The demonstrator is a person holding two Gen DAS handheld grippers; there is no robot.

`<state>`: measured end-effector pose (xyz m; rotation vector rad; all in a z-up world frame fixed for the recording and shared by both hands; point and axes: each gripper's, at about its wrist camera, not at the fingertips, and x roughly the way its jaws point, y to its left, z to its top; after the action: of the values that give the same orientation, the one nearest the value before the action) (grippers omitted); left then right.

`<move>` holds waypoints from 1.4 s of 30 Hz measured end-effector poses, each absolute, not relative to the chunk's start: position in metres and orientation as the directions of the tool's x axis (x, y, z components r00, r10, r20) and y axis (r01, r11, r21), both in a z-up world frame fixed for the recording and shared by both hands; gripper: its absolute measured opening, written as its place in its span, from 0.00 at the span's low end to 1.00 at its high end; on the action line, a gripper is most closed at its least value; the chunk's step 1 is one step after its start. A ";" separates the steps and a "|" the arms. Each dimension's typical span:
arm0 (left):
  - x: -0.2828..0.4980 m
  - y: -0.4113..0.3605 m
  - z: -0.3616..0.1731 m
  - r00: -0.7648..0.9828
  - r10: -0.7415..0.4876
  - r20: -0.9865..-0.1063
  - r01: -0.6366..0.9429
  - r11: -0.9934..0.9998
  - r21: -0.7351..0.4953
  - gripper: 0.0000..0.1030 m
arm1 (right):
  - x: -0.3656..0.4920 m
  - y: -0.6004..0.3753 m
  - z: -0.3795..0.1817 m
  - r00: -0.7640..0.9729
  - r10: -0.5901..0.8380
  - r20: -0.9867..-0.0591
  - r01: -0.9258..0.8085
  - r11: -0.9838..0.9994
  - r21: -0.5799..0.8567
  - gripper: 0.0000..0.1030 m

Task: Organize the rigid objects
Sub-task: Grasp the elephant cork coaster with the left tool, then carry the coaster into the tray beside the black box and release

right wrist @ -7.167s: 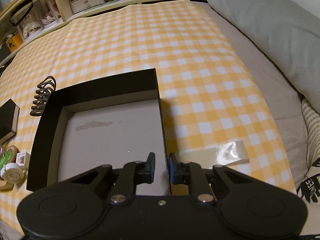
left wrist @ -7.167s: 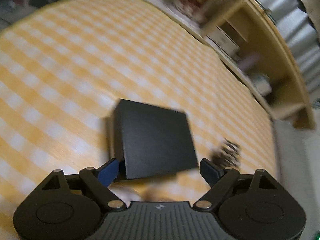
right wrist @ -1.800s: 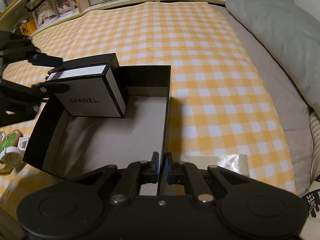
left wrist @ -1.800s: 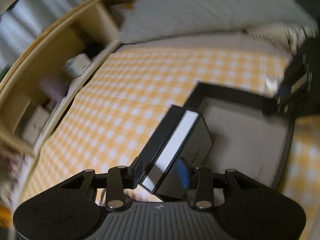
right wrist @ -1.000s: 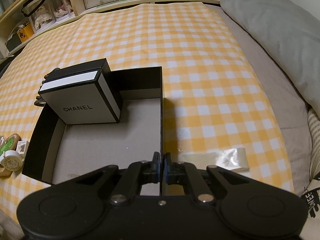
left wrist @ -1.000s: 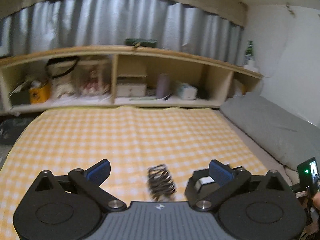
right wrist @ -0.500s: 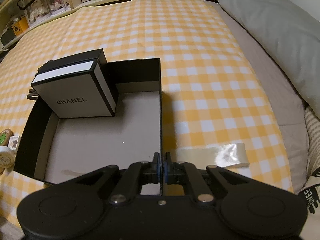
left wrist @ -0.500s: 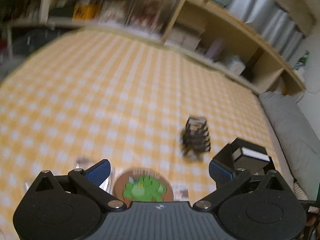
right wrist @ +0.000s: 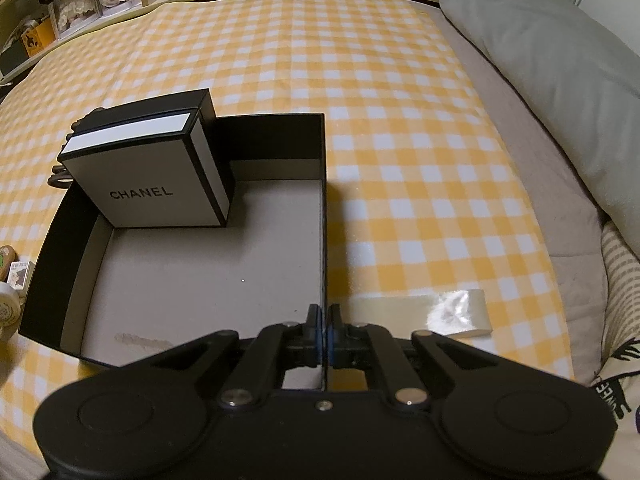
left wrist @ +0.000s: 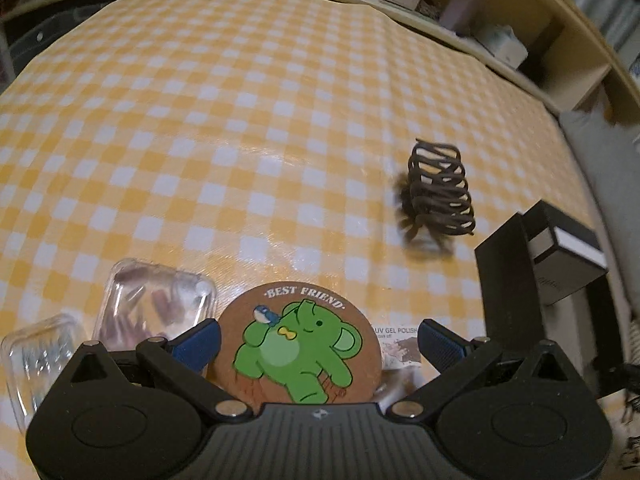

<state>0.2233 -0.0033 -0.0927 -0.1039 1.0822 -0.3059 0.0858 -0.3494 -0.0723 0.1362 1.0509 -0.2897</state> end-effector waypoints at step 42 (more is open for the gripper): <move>0.192 -0.031 -0.045 0.584 -0.344 -0.735 0.371 0.919 -0.136 0.95 | 0.086 -0.347 -0.072 0.462 -0.172 -0.870 0.299 0.954 -0.029 0.04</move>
<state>0.1922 -0.0313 -0.0449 0.0338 0.8503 -0.4174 0.0864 -0.3474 -0.0722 0.1342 1.0518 -0.2909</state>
